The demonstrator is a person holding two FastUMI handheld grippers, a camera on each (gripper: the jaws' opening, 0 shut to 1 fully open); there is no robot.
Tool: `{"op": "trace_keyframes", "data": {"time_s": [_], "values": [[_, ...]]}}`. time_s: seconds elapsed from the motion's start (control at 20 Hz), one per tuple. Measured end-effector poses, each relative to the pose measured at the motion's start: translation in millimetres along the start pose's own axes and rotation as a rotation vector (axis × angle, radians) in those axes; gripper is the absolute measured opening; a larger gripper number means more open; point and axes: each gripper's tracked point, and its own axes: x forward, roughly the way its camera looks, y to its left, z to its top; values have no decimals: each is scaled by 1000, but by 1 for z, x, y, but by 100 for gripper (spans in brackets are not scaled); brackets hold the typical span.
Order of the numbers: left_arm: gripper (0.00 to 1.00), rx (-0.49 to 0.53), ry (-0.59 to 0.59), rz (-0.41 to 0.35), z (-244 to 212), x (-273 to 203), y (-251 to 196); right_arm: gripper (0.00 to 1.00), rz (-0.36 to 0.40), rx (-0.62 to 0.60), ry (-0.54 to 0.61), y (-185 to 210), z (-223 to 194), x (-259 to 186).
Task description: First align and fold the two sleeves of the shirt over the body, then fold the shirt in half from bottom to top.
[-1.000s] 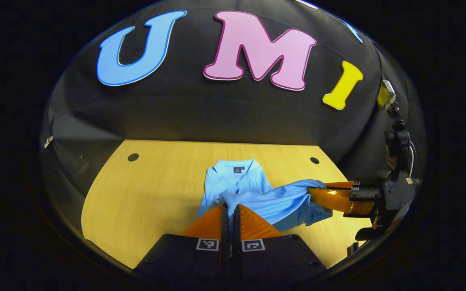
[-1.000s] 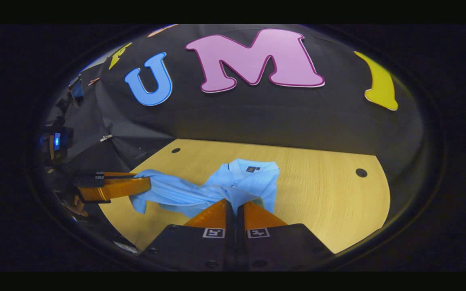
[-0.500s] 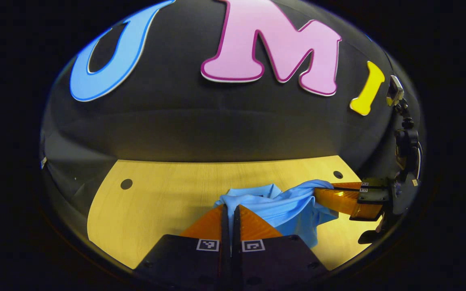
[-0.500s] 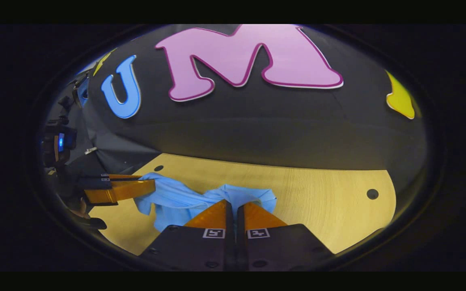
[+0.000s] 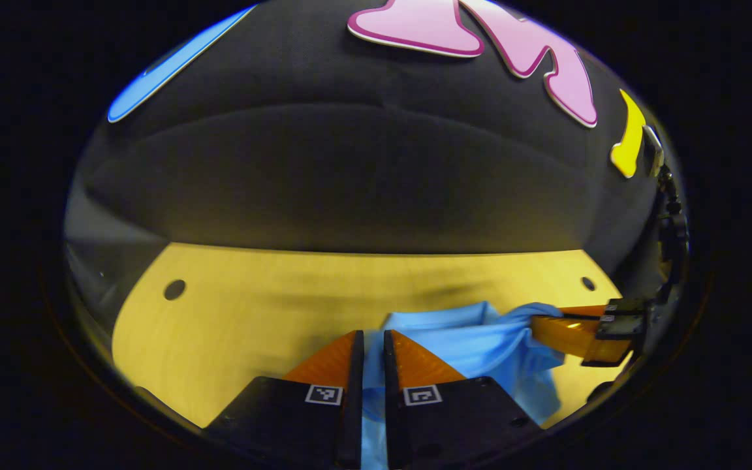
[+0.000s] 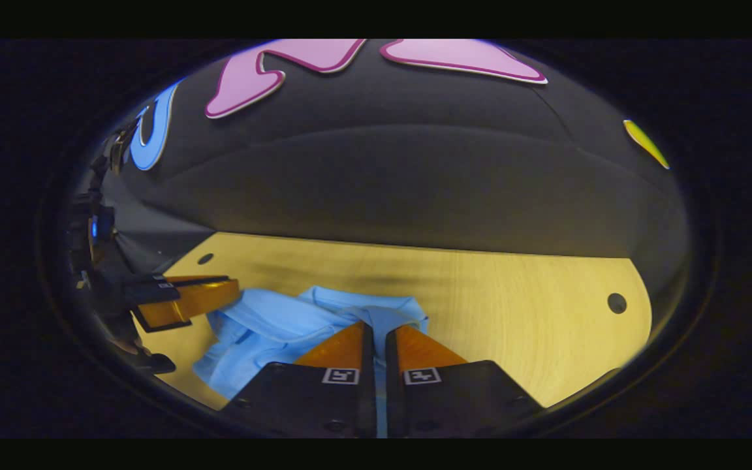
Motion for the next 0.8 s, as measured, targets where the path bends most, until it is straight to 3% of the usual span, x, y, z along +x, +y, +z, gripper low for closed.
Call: {"op": "trace_keyframes", "data": {"time_s": [0.05, 0.15, 0.2, 0.25, 0.4, 0.6, 0.8], "values": [[25, 11, -3, 17, 0, 1, 3, 14, -4, -2, -1, -3, -1, 1], [43, -7, -16, 23, 2, -5, 6, 17, 0, 9, -11, -2, -2, -2], [53, -18, -43, 15, 5, -11, 6, 28, -5, 10, -22, -1, 0, -6], [64, -26, -73, 7, 10, -21, 5, 33, -11, 2, -38, 0, 3, -12], [99, 17, -160, 15, 22, -63, 6, 94, -34, -27, -87, -1, 10, -37], [99, 75, -297, 26, 43, -146, -5, 99, -70, -44, -164, 9, 26, -91], [99, 24, -381, -13, 47, -244, -24, 99, -101, -63, -314, 32, 45, -178]]}}
